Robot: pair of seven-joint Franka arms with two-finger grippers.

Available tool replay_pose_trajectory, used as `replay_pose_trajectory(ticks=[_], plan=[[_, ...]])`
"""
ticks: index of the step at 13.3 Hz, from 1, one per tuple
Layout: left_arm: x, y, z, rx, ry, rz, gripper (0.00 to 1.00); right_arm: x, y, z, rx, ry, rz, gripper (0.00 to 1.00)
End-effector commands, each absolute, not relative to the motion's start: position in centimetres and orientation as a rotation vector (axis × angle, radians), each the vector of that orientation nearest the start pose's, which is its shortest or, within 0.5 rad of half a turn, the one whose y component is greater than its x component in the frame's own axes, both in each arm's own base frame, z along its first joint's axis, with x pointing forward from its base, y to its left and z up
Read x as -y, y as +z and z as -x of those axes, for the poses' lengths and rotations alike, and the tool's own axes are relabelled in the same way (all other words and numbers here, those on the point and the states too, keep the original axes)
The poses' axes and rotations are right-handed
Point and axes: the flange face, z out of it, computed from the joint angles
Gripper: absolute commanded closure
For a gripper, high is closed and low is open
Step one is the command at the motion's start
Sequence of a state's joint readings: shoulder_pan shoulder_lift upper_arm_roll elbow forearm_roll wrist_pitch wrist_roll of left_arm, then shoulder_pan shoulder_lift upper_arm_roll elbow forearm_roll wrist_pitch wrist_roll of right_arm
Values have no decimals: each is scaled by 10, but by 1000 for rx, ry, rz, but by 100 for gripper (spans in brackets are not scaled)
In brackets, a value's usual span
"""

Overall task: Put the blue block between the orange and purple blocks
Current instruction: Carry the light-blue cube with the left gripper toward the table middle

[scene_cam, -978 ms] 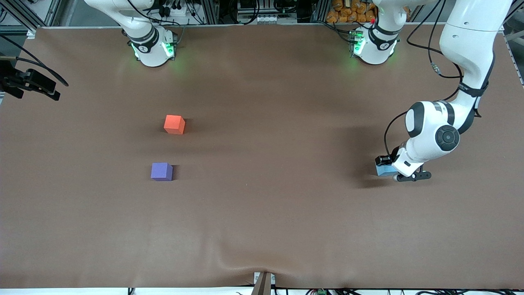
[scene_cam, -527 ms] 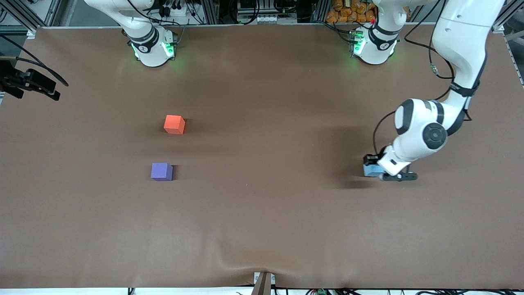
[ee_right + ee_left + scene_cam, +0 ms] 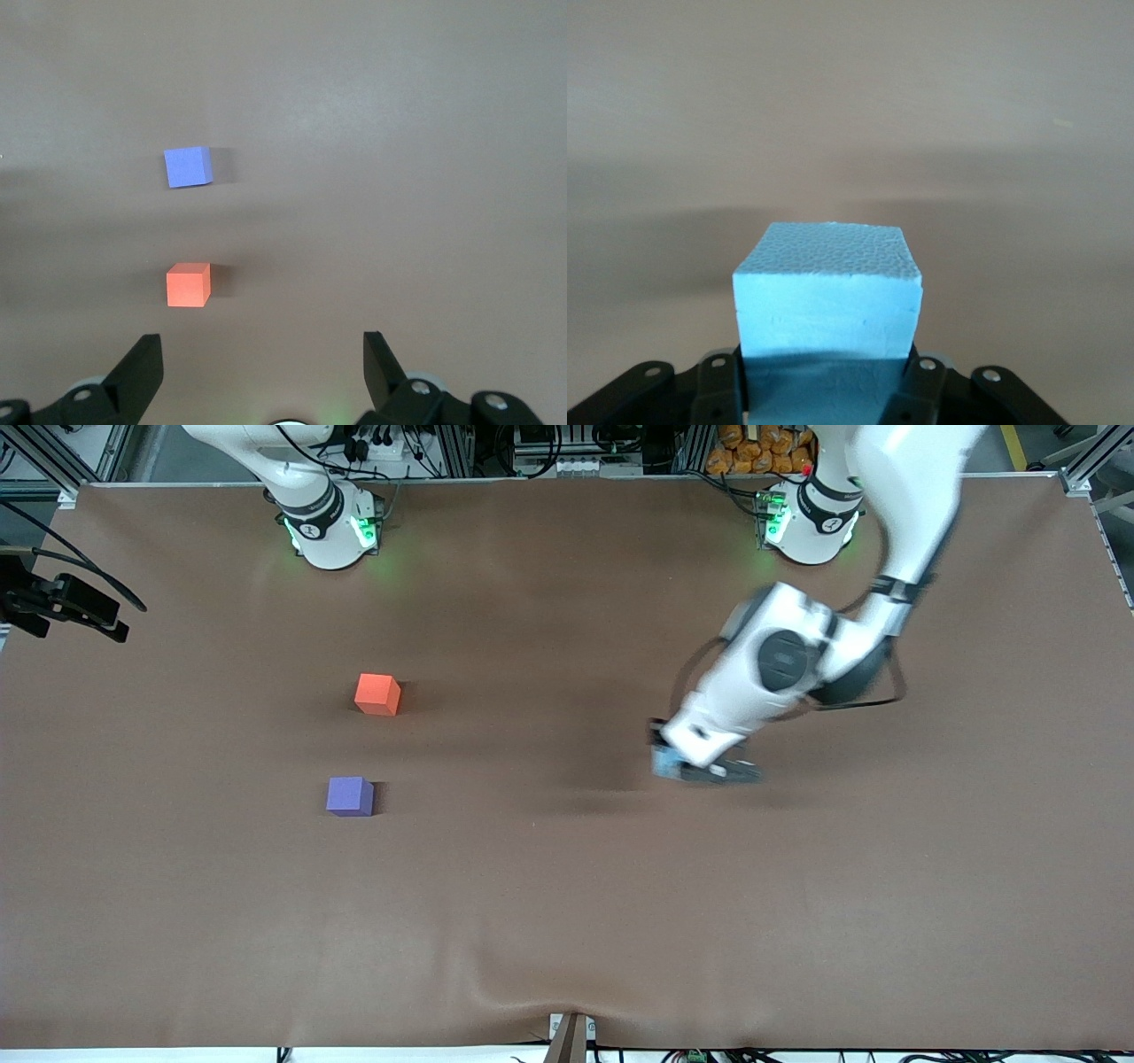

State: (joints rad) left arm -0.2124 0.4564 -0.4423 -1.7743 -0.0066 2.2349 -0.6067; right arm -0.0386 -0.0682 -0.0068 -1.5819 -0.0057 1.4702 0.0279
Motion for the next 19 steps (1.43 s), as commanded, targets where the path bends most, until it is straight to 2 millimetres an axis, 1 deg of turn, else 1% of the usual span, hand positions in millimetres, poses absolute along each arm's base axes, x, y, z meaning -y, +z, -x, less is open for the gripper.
replay_pose_trajectory(ticks=[1,2,3,5,6,8,9,10,11,12,14,15,16,17,19], plan=[[479,317,-520,-124,177,3333,100,26,653,-515,-118,55,3125,0],[504,314,-512,-196,137,3321,100,26,653,-515,-118,55,3125,0],[529,311,-498,-221,136,3325,100,27,653,-515,-120,55,3125,0],[565,309,-483,-107,117,3337,100,26,651,-517,-121,62,3125,0],[584,307,-474,-115,109,3345,100,26,652,-517,-121,60,3125,0],[604,293,-466,-187,65,3337,100,25,652,-517,-118,60,3125,0],[610,287,-466,-190,42,3350,100,25,651,-517,-118,60,3125,0],[613,276,-468,-184,20,3372,100,25,651,-520,-118,55,3125,0],[621,263,-461,-194,6,3387,100,26,640,-530,-119,83,3125,0],[624,248,-457,-199,1,3387,100,23,643,-537,-109,74,3126,0],[624,229,-458,-202,-37,3375,100,21,638,-540,-102,93,3126,0],[625,222,-457,-212,-64,3370,88,22,629,-543,-104,141,3124,0],[623,215,-459,-212,-86,3359,84,20,620,-547,-99,170,3121,0],[627,209,-453,-217,-81,3354,84,20,611,-552,-97,196,3119,0],[627,207,-451,-207,-74,3351,81,19,596,-561,-90,225,3118,0]])
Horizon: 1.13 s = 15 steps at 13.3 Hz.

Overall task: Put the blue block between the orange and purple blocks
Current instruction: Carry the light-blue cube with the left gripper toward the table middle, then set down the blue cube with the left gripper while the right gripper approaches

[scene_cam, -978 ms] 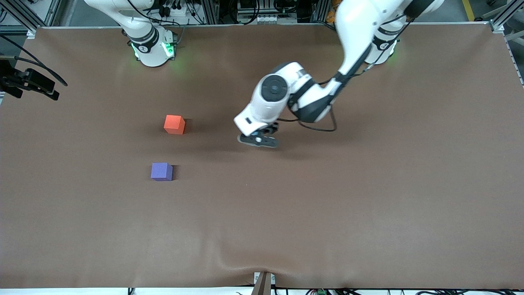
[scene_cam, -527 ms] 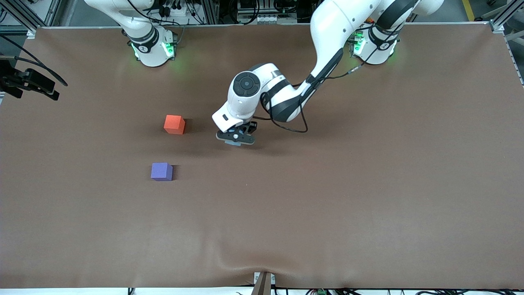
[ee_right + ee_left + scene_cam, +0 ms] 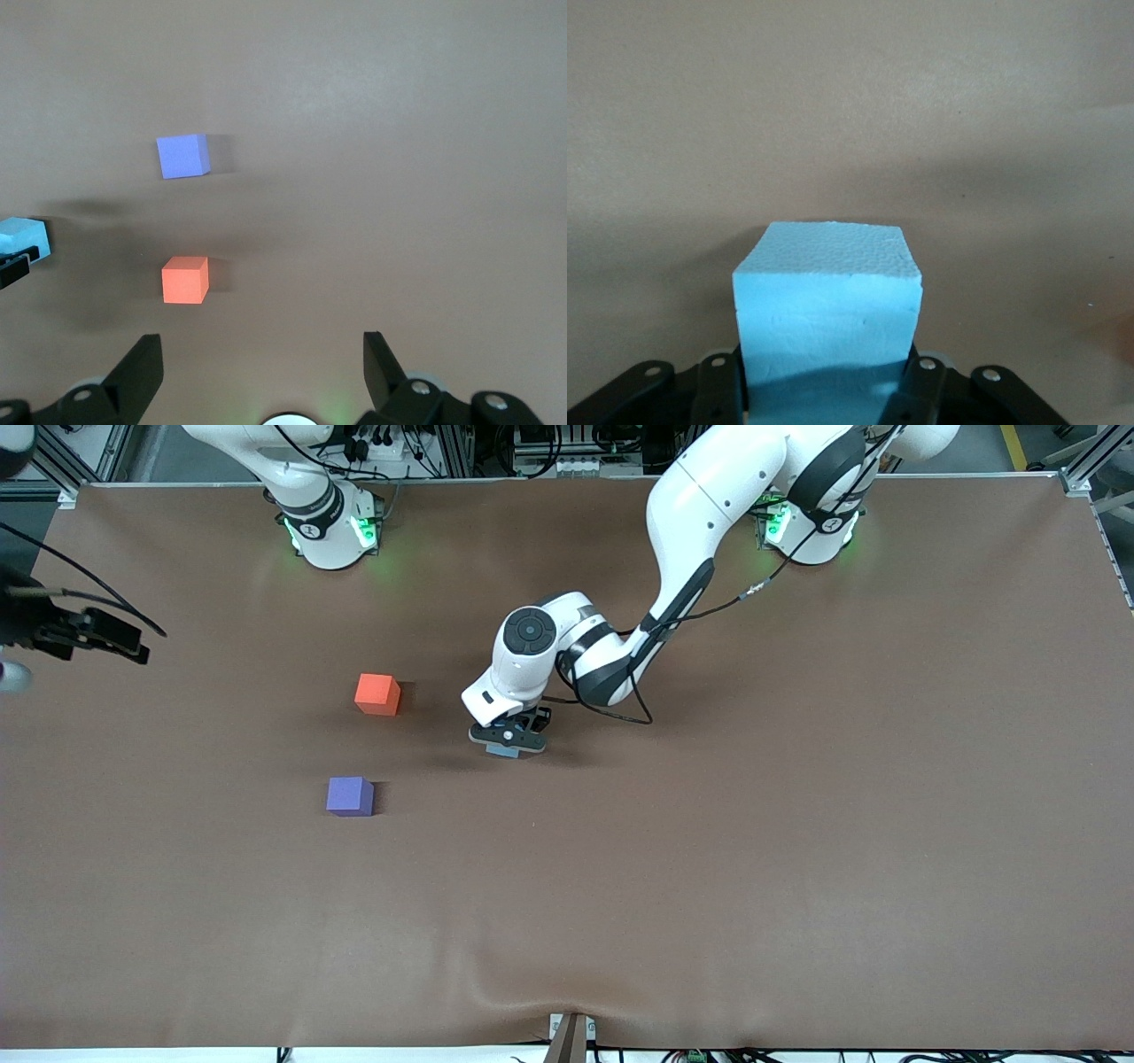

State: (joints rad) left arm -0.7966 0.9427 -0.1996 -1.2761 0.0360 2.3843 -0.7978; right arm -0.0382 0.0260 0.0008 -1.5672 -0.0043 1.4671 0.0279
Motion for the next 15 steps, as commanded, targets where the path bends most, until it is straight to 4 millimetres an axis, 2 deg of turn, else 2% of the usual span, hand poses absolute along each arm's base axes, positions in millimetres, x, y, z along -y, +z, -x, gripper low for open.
replay_pose_trajectory(ticks=[1,2,4,5,6,7,9,10,11,12,13,15], plan=[[629,208,-448,-196,-73,3351,27,17,573,-572,-83,287,3117,0],[632,214,-444,-136,-77,3358,0,8,555,-581,-58,331,3122,0],[631,233,-450,-96,-103,3373,0,-9,531,-598,-20,351,3115,0],[629,245,-456,-88,-123,3380,0,-23,526,-604,1,323,3120,0],[620,262,-470,-60,-174,3382,0,-37,525,-607,28,294,3126,0],[617,283,-476,-22,-204,3396,0,-38,523,-608,10,289,3120,0],[596,345,-497,130,-216,3422,0,-50,514,-605,-58,322,3013,0],[576,386,-509,163,-240,3410,0,-61,512,-606,-140,324,2954,0],[537,421,-528,222,-223,3361,0,-71,504,-606,-231,322,2936,0],[506,453,-539,278,-200,3328,0,-94,493,-603,-301,320,2940,0],[470,481,-553,358,-165,3295,0,-112,477,-600,-377,333,2942,0],[414,516,-569,443,-140,3232,0,-148,439,-587,-409,325,2955,0]])
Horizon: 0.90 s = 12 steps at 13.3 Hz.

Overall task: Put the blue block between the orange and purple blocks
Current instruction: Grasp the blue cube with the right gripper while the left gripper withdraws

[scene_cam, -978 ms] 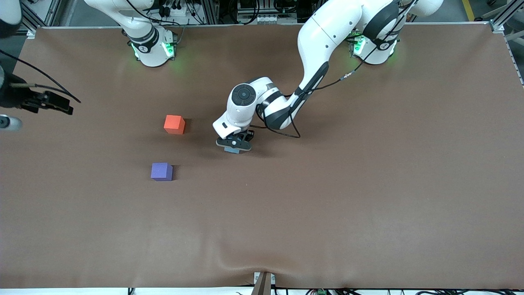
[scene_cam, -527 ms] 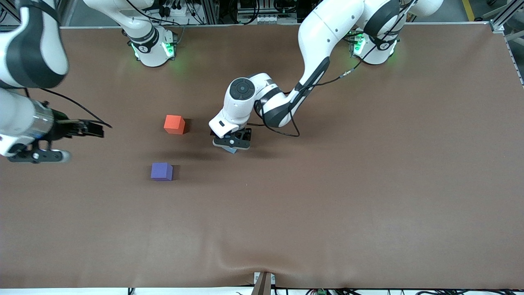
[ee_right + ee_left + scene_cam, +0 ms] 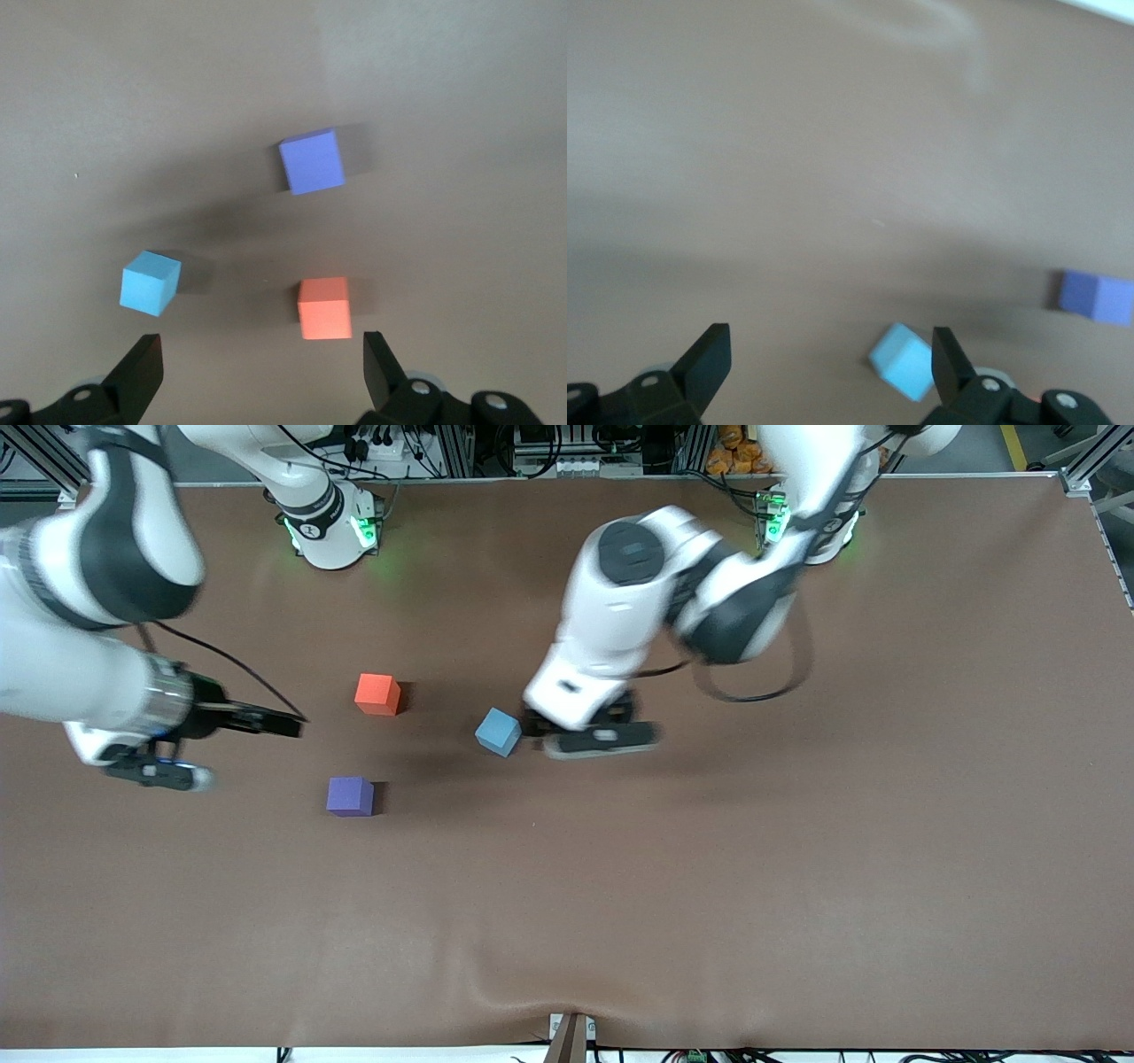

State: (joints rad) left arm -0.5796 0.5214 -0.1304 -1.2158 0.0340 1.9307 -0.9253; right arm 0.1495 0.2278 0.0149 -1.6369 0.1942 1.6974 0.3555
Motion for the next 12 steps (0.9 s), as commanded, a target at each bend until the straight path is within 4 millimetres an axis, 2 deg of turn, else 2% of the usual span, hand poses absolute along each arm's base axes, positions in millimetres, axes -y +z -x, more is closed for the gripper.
replay_pose_trajectory(ticks=[1,2,4,6,8,10,12], plan=[[393,530,-573,424,-129,3218,0,-169,423,-579,-446,310,2959,0],[367,544,-575,360,-92,3193,0,-194,408,-570,-486,287,2961,0],[320,574,-572,349,-24,3148,0,-233,387,-556,-558,237,2954,0],[287,601,-563,346,11,3123,0,-267,356,-546,-639,227,2950,0],[258,624,-559,266,1,3129,0,-305,315,-535,-709,203,2943,0],[223,640,-559,265,12,3122,0,-326,285,-531,-722,178,2940,0],[191,639,-565,338,62,3100,0,-334,260,-528,-713,179,2950,0]])
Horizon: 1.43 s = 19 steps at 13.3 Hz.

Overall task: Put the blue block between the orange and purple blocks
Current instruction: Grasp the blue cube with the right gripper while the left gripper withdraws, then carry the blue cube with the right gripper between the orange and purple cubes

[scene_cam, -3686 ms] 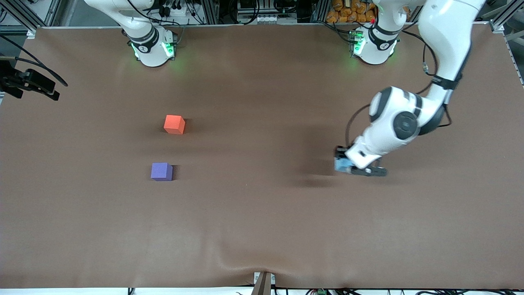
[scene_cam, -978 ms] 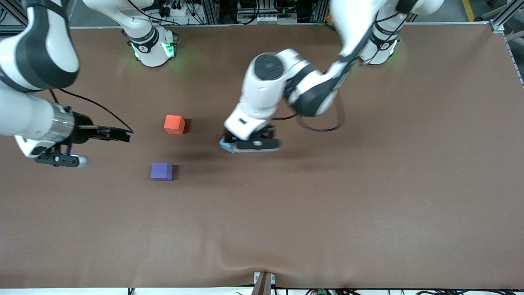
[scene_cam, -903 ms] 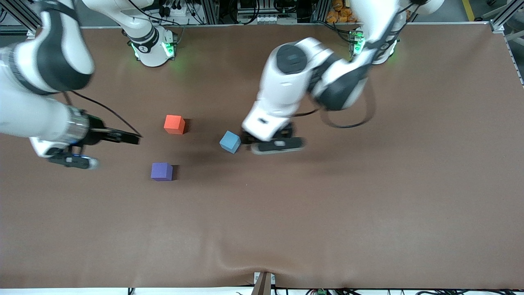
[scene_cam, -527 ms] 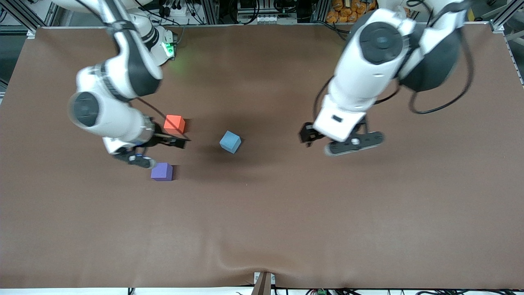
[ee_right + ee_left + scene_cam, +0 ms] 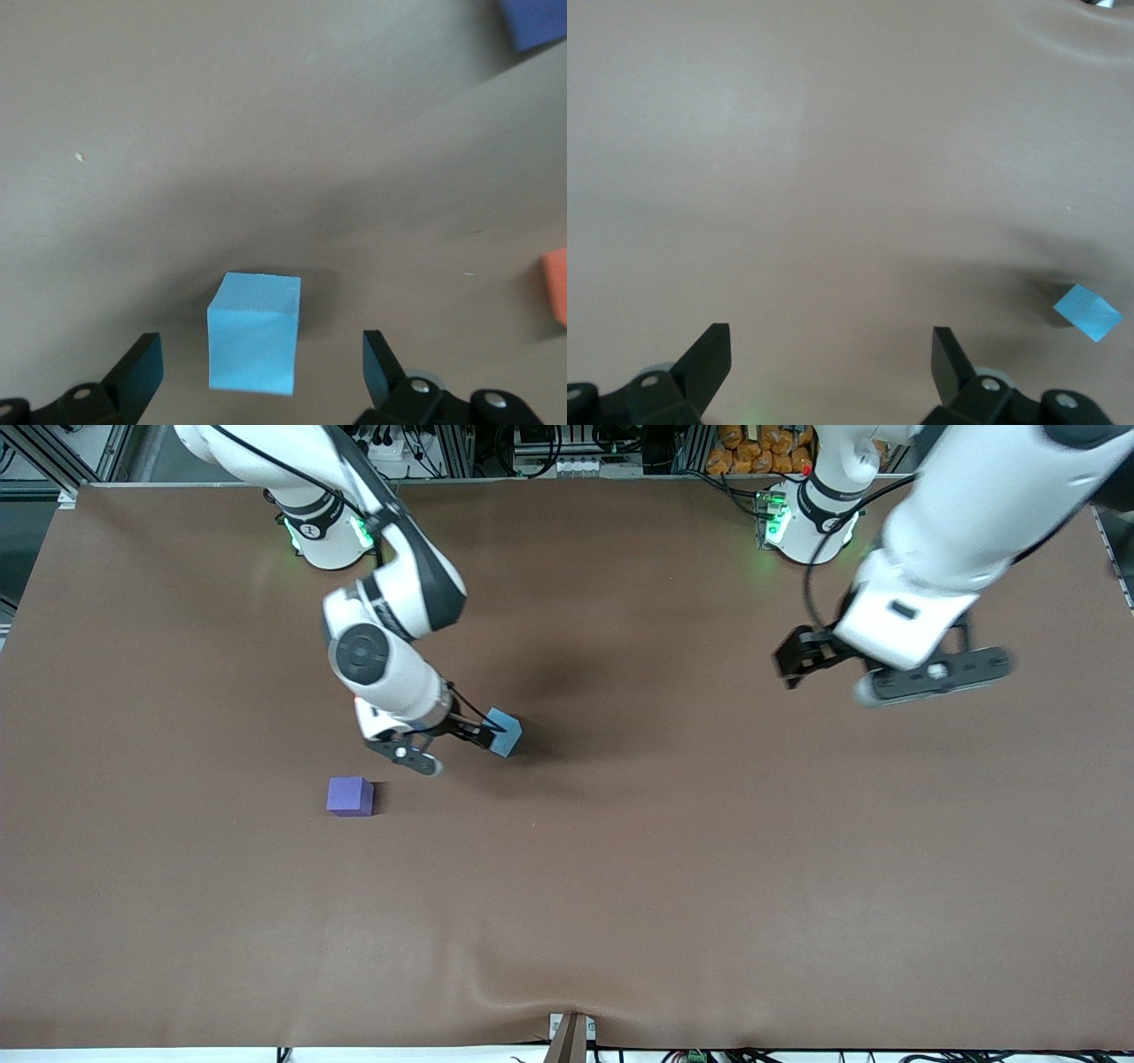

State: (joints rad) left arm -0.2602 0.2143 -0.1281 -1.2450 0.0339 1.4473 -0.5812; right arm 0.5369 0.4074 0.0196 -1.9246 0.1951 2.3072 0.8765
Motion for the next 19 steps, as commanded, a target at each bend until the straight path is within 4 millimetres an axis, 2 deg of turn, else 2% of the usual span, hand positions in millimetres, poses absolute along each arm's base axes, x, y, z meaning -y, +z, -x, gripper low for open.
replay_pose_trajectory(ticks=[1,2,3,5,7,8,9,10,11,12,13,14,16,17,18,19], plan=[[181,643,-563,354,74,3093,0,-345,245,-523,-712,159,2948,0],[166,640,-564,388,104,3078,0,-351,232,-520,-743,145,2939,0],[150,643,-564,430,101,3071,0,-360,227,-515,-734,140,2941,0],[123,645,-560,439,99,3069,0,-363,220,-510,-726,153,2952,0],[89,649,-558,278,75,3098,0,-368,210,-501,-716,176,2970,0],[75,649,-554,244,85,3103,0,-368,210,-500,-721,184,2974,17],[60,644,-547,258,113,3103,0,-368,210,-499,-728,188,2975,59],[53,639,-540,262,113,3100,0,-369,211,-498,-728,194,2978,86],[52,636,-532,255,80,3101,0,-366,215,-502,-735,195,2974,100],[49,631,-526,249,46,3099,0,-361,220,-507,-731,198,2975,100],[41,629,-521,247,2,3101,0,-352,230,-517,-743,197,2967,100],[37,631,-518,244,-17,3101,0,-333,252,-532,-708,210,2970,100],[33,638,-518,244,-34,3103,0,-269,299,-563,-484,311,3008,100],[27,645,-518,216,-48,3099,0,-236,316,-573,-397,332,3008,100],[17,648,-516,186,-30,3097,0,-211,323,-577,-301,337,3015,100],[9,649,-514,167,-3,3096,0,-186,324,-580,-134,340,3040,100]])
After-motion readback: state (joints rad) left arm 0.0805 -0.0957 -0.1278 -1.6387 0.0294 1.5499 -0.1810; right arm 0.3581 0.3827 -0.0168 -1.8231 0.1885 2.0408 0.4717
